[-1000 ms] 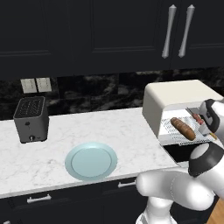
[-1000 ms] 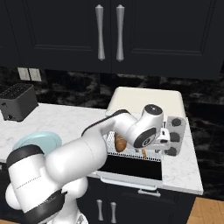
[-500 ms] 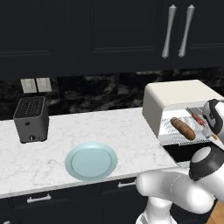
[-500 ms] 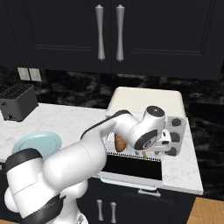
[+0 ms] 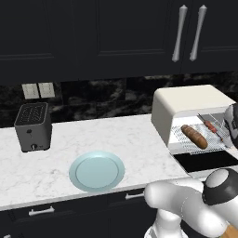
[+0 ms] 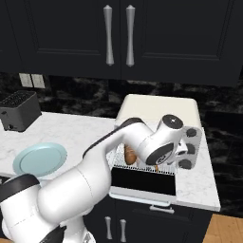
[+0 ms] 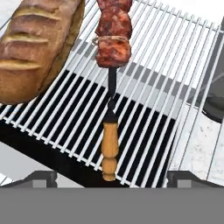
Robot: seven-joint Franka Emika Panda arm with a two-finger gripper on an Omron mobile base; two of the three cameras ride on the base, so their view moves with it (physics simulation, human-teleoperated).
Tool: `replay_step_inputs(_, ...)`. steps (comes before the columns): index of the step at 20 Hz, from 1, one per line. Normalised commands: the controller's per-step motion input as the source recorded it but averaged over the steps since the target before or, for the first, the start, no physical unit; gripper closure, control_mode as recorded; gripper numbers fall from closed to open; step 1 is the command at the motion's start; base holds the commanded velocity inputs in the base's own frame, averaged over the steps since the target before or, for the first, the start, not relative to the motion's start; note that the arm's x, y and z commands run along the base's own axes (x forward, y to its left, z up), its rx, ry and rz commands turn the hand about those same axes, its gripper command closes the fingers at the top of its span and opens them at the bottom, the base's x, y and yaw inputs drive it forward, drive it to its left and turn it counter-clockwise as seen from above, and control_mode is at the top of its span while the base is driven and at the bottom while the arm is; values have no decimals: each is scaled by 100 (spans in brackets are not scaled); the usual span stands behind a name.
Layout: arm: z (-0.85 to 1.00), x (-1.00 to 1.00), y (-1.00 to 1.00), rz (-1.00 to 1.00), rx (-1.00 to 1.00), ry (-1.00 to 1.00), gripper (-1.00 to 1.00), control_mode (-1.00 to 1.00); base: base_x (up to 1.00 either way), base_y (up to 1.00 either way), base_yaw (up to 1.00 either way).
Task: Pick up the kebab skewer and baguette bread, and place them inside the toaster oven. Close the toaster oven door and start by setting the timer.
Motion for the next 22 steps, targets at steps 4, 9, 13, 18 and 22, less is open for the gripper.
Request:
replay_step_inputs(4, 65, 4, 1, 8, 3, 0, -100, -100, 0, 0, 0)
replay_step_inputs(9, 17, -17, 0, -1, 1, 0, -100, -100, 0, 0, 0)
replay_step_inputs(13, 22, 20, 13, -9, 0, 0, -100, -100, 0, 0, 0)
replay_step_inputs(18, 9, 51, 12, -18, 0, 0, -100, -100, 0, 0, 0)
replay_step_inputs(22, -1, 20, 24, -32, 2, 0, -100, -100, 0, 0, 0)
